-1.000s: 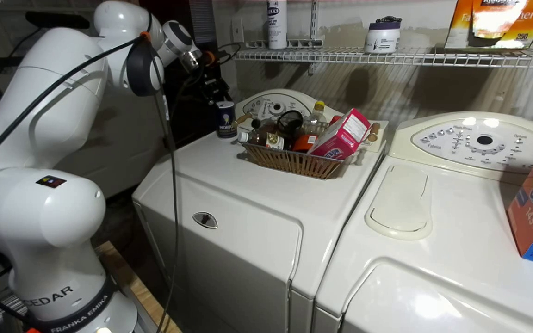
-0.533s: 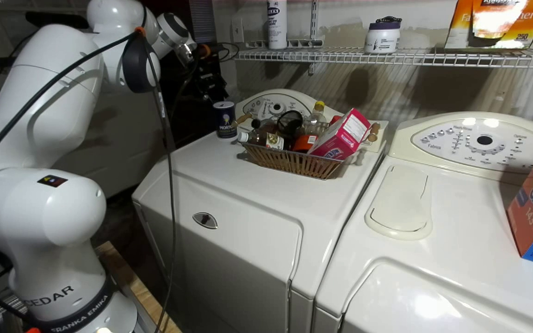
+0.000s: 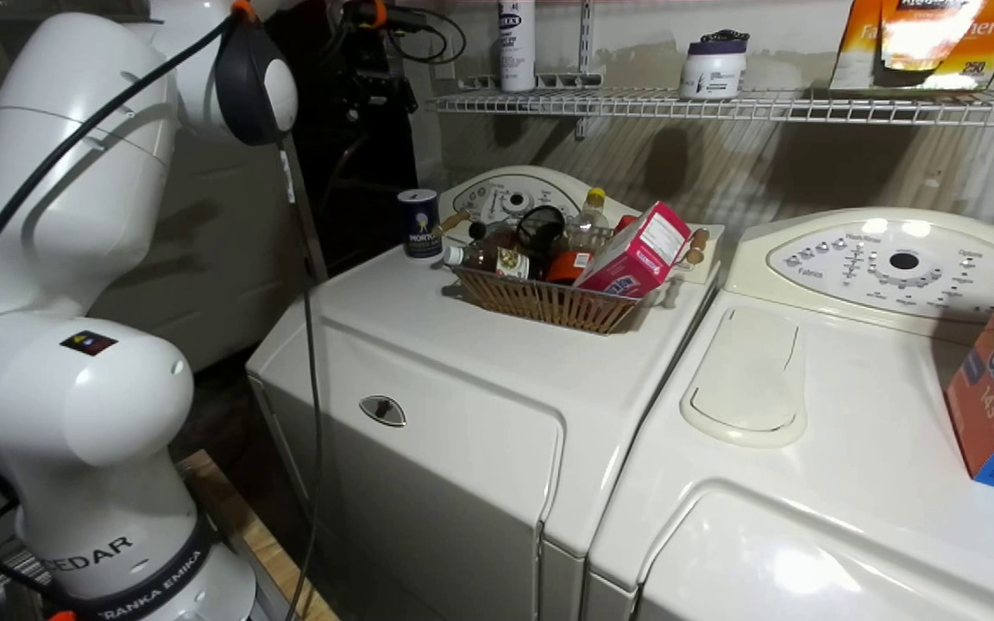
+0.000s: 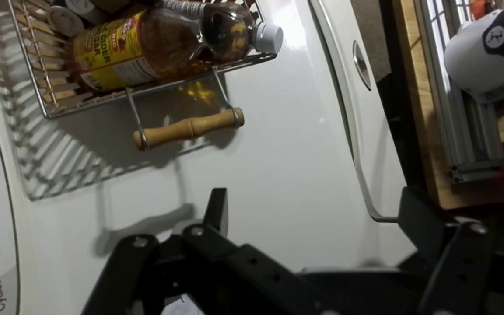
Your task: Take the can out of the basket and put it on the washing machine
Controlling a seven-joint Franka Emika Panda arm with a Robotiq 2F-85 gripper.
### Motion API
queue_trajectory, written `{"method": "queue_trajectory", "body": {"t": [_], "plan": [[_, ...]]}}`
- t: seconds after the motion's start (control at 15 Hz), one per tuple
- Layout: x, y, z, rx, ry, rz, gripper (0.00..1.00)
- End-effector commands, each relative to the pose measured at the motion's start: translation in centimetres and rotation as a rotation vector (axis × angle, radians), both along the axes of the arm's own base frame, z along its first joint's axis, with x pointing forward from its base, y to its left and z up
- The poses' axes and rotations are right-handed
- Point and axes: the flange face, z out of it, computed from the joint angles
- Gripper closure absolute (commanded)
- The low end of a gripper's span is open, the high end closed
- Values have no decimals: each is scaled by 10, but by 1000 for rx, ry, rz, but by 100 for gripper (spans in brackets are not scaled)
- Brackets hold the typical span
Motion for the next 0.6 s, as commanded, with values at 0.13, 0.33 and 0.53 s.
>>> {"method": "queue_trajectory", "body": {"t": [0.13,0.33,0.53], "plan": [[6,-77,52,185,-17,-236,0],[8,-100,67,264,-49,-384,0],[17,-120,73,324,-126,-528,0]]}}
